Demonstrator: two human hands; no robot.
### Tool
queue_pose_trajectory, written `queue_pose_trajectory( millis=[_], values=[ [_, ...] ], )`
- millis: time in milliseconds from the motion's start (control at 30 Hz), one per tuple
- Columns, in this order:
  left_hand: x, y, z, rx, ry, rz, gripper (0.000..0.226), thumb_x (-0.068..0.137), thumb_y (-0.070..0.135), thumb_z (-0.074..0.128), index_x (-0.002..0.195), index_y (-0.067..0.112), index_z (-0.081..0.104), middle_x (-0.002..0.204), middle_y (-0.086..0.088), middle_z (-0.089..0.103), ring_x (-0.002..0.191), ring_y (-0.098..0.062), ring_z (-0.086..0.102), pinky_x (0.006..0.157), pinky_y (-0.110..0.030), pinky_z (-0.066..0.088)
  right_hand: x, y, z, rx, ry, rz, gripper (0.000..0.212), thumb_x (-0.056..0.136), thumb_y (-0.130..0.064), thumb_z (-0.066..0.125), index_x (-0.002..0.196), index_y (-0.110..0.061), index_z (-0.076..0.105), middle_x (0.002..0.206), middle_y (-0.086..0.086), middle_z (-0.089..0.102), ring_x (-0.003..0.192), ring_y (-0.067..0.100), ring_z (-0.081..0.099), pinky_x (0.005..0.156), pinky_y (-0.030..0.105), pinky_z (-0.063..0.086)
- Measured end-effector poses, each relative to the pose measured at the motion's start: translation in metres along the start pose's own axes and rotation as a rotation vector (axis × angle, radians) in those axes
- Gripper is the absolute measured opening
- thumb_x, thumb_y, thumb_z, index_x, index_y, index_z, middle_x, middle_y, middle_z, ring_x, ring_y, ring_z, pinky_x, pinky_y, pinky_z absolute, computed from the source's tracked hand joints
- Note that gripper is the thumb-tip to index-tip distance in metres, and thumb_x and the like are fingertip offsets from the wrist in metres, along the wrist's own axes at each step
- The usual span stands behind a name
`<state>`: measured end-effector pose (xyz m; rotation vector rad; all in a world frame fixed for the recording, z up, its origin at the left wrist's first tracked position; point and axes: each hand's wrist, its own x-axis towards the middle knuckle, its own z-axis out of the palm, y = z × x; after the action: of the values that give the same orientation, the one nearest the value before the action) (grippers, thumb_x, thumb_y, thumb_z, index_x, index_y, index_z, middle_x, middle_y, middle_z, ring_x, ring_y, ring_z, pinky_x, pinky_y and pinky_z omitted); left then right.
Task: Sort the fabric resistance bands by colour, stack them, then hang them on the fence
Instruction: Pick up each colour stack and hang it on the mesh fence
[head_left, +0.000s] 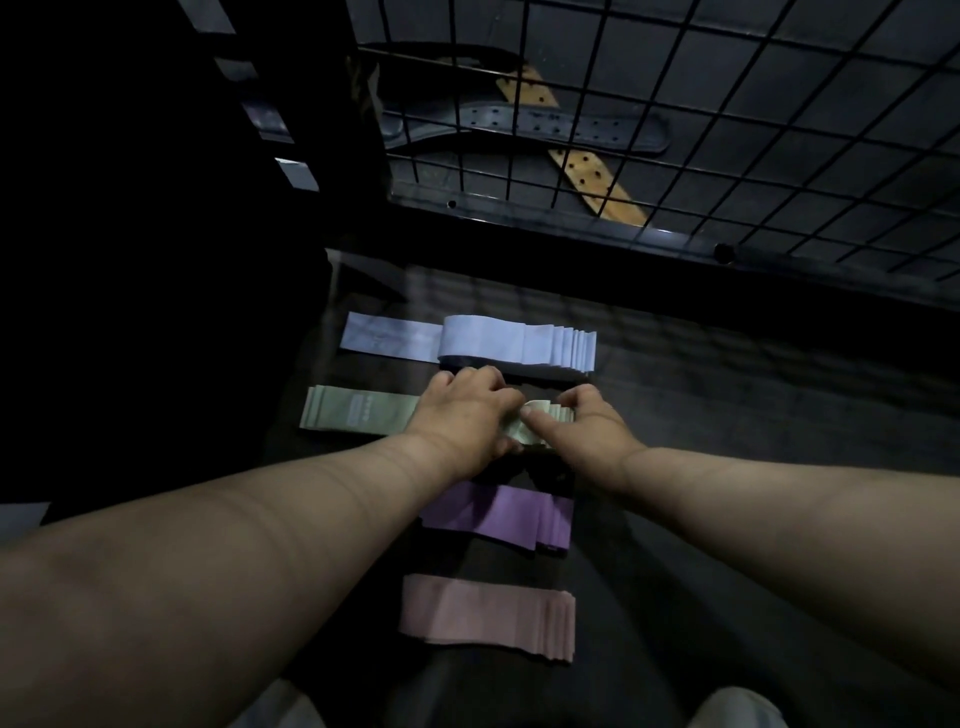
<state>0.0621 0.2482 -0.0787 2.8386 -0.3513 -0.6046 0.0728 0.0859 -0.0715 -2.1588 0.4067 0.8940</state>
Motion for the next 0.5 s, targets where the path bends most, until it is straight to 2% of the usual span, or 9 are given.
queue_pose_trajectory(
  millis=[67,167,233,300,367,433,500],
  values=[
    [0.0,-0.001,0.002,-0.005,-0.009,0.006,0.057,0.082,0.056,0.066,0.134,0.037,0.051,0.134,0.006,0.045,0.125,-0.016,0.04,0.104,-0.034,0.027,0.003,0.001,0.005,-0.033,0.05,0.053,0.067,0.08,-0.043,0.077,0.129,-0.016,0.04,0.13,0.01,0.048,0.116,0.029,0.056,0.095,0.047,0.053],
    [-0.004,-0.005,-0.002,-0.048,-0.012,0.015,0.074,0.079,0.064,0.064,0.144,0.038,0.041,0.135,0.007,0.043,0.128,-0.015,0.038,0.108,-0.034,0.026,0.007,0.003,0.007,-0.02,0.082,0.136,0.069,0.08,-0.035,0.08,0.129,-0.01,0.039,0.127,0.013,0.054,0.116,0.031,0.057,0.099,0.045,0.05],
    [-0.011,-0.017,-0.006,-0.07,0.038,0.004,0.068,0.087,0.06,0.055,0.147,0.033,0.037,0.136,0.006,0.045,0.129,-0.015,0.039,0.109,-0.034,0.025,0.01,0.006,0.006,-0.028,0.067,0.137,0.067,0.081,-0.035,0.079,0.128,-0.009,0.04,0.125,0.014,0.056,0.115,0.031,0.058,0.099,0.045,0.05],
    [-0.021,-0.04,-0.01,-0.134,0.121,-0.114,0.052,0.091,0.04,0.053,0.141,0.026,0.046,0.134,0.001,0.05,0.128,-0.02,0.044,0.108,-0.034,0.028,0.013,0.008,0.005,-0.047,0.055,0.116,0.066,0.081,-0.037,0.079,0.128,-0.009,0.041,0.126,0.013,0.055,0.115,0.031,0.057,0.1,0.045,0.049],
    [-0.029,-0.067,-0.012,-0.134,0.111,-0.308,0.049,0.088,0.029,0.056,0.135,0.022,0.05,0.134,-0.005,0.05,0.128,-0.028,0.045,0.108,-0.034,0.03,0.014,0.01,0.004,-0.068,0.051,0.113,0.067,0.081,-0.039,0.078,0.129,-0.008,0.042,0.127,0.013,0.055,0.116,0.031,0.057,0.1,0.045,0.049],
    [-0.037,-0.093,-0.012,-0.047,-0.005,-0.449,0.054,0.085,0.031,0.058,0.138,0.022,0.046,0.14,-0.007,0.044,0.132,-0.028,0.04,0.11,-0.034,0.028,0.015,0.009,0.004,-0.095,0.055,0.108,0.068,0.081,-0.04,0.078,0.129,-0.007,0.043,0.127,0.014,0.055,0.115,0.032,0.057,0.1,0.045,0.049],
    [-0.043,-0.112,-0.012,0.045,-0.121,-0.497,0.065,0.084,0.041,0.062,0.142,0.023,0.039,0.143,-0.006,0.039,0.134,-0.027,0.036,0.111,-0.034,0.026,0.015,0.009,0.005,-0.106,0.066,0.1,0.068,0.08,-0.04,0.079,0.128,-0.007,0.043,0.125,0.014,0.056,0.113,0.032,0.058,0.098,0.044,0.05]
  ],
)
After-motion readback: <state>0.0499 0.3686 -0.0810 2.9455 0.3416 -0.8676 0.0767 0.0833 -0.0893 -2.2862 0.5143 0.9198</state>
